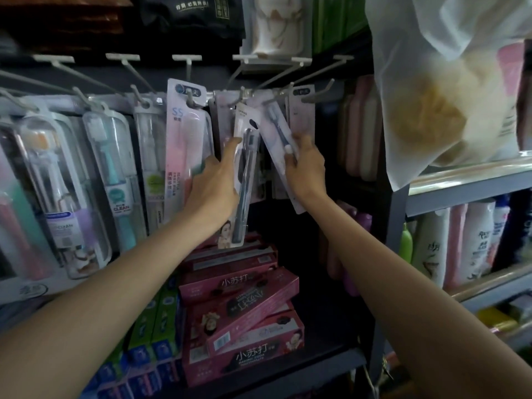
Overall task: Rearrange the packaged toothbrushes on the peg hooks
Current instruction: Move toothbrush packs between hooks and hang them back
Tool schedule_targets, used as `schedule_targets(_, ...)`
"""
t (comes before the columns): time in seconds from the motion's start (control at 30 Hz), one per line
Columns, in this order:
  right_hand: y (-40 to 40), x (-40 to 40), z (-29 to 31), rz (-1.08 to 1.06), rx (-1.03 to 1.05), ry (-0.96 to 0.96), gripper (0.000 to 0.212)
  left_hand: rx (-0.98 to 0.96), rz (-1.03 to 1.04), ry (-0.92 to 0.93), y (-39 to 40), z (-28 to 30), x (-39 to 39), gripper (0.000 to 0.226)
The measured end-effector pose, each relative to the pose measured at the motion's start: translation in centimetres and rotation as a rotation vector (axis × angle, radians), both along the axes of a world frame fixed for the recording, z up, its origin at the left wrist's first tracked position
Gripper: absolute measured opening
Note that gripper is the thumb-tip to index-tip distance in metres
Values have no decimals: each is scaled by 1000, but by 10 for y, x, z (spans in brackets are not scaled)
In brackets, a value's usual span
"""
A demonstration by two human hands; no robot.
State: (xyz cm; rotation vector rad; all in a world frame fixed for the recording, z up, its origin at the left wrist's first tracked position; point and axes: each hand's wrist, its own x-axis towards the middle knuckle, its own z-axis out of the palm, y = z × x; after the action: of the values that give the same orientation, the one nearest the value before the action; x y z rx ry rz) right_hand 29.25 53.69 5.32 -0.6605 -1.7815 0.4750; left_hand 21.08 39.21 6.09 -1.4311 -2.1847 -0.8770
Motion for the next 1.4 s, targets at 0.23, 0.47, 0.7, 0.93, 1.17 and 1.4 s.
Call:
schedule_targets(0.23,1,-21,6,24,-143,94,19,10,-2,-44,5,-3,-7,86)
schedule_targets(0.47,-3,-29,7,-29,-164,86,18,-5,-2,-13,3,-2,-15,84)
schedule_targets(0.7,-8,0,-1,-48,-63,15,25,20,-70,-92,12,-7,-16,83)
schedule_targets(0.93,9,25,6,-135,-188,143,35,55,-148,-235,24,-7,-3,85)
schedule_targets(1.17,32,16,-6,-16,-320,63,53,95,-122,-231,33,-1,4,87)
schedule_targets(1.4,16,11,-16,-85,-40,261,40,101,-75,-173,27,-12,-2,88)
